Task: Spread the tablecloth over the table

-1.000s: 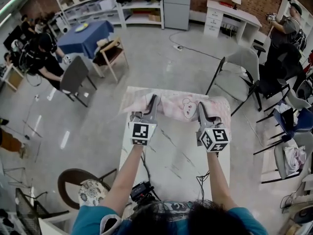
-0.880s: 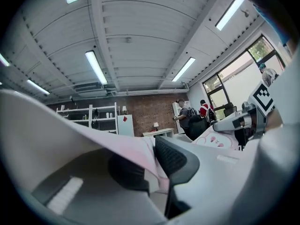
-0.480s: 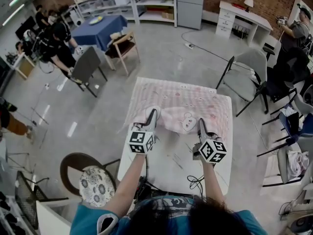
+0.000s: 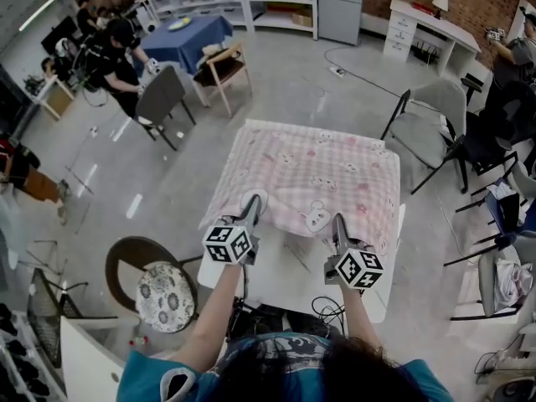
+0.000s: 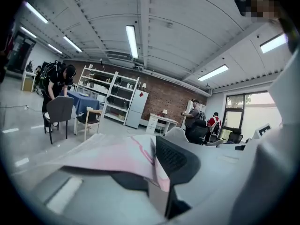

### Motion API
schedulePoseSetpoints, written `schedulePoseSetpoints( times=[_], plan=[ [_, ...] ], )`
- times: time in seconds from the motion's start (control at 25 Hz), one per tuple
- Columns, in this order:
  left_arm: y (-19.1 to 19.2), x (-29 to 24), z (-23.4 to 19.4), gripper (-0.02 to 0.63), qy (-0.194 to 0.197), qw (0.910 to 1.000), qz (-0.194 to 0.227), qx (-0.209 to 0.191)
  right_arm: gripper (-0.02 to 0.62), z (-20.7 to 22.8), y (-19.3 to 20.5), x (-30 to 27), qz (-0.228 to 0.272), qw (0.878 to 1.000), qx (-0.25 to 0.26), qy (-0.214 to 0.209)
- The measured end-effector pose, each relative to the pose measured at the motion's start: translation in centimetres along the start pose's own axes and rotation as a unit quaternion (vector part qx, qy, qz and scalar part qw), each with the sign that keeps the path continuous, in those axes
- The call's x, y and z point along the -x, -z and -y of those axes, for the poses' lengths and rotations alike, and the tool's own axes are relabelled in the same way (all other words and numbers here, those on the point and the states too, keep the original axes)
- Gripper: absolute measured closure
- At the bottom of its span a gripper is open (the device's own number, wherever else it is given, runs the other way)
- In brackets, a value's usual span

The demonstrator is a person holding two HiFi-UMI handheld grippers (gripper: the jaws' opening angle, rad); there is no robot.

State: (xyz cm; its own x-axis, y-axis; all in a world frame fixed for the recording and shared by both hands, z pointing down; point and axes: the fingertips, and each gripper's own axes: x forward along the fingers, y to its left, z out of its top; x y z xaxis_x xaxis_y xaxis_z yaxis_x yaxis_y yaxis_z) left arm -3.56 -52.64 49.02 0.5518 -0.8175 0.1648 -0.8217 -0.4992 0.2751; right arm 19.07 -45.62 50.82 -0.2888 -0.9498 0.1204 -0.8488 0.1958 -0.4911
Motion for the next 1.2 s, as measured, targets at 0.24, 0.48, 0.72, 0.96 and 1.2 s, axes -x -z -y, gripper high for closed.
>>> schedulePoseSetpoints(
  times=[0.24,0.48,0.72,0.96,1.2],
  plan=[
    [2.8,2.8,0.8,0.531,-0.009,0.9992,-0.020,0.033,0.563,0.3,2.2,2.8,-0.017,1.000,-0.025,-0.003],
    [4.1,5.6,1.5,0.532,-0.004,0.9986,-0.023,0.047,0.563,-0.6,3.7,5.5,-0.022,0.999,-0.031,0.000],
    [6.2,8.8,0.5,0.532,-0.002,0.9972,-0.034,0.066,0.563,-2.4,6.7,7.4,-0.037,0.999,-0.028,0.010],
    [9.5,12.7,0.2,0.531,0.012,0.9936,-0.047,0.102,0.565,-3.8,10.0,10.5,-0.054,0.998,-0.026,0.024],
    [13.9,15.9,-1.2,0.532,0.015,0.9851,-0.078,0.152,0.569,-4.8,14.1,12.7,-0.072,0.994,-0.064,0.047]
  ],
)
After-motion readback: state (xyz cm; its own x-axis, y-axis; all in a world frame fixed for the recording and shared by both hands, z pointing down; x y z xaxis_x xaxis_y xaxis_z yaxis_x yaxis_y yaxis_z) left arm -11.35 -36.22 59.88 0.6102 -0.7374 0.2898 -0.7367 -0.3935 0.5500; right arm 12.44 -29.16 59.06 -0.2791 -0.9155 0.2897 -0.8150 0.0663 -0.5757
